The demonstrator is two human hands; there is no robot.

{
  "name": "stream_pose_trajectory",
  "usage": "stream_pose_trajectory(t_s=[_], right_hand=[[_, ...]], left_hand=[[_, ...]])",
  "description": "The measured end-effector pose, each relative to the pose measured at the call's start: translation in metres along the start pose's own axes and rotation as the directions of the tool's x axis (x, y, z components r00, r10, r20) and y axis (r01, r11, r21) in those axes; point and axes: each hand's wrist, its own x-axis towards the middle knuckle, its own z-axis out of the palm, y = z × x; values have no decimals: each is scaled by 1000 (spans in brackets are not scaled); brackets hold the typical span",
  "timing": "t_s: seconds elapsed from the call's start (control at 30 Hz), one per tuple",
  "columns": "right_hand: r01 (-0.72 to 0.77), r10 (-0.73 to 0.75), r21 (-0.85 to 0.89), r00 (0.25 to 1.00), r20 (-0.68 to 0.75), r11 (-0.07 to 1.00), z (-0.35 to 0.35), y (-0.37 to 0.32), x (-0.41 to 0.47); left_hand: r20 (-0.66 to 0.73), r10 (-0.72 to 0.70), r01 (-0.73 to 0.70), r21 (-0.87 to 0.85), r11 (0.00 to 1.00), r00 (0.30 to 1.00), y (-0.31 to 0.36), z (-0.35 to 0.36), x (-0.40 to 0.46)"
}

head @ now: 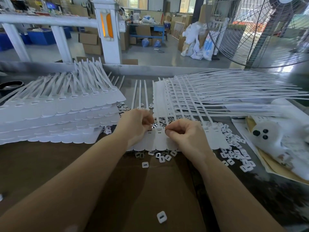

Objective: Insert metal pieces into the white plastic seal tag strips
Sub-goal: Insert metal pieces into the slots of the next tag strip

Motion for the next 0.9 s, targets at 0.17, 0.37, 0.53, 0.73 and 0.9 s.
stream_pose_trajectory(t_s=[0.17,0.37,0.53,0.73,0.9], right_hand=[[-18,18,8,1000,-18,1000,0,-1,-1],[4,-4,7,999,-35,1000,1,-3,-4],[-3,5,35,999,-45,999,-1,-4,-2],[23,-23,-12,999,-24,1000,-3,-12,10],[35,-20,-203,997,76,979,3,-18,20]], left_hand=[[-64,-18,12,-96,995,998,-4,2,-12],[-210,-56,51,-28,998,976,-4,8,-22],[-154,25,-12,87,996,988,-5,9,-22],[-148,46,-35,75,997,988,-7,12,-27],[-140,82,-67,108,992,987,-9,14,-29]])
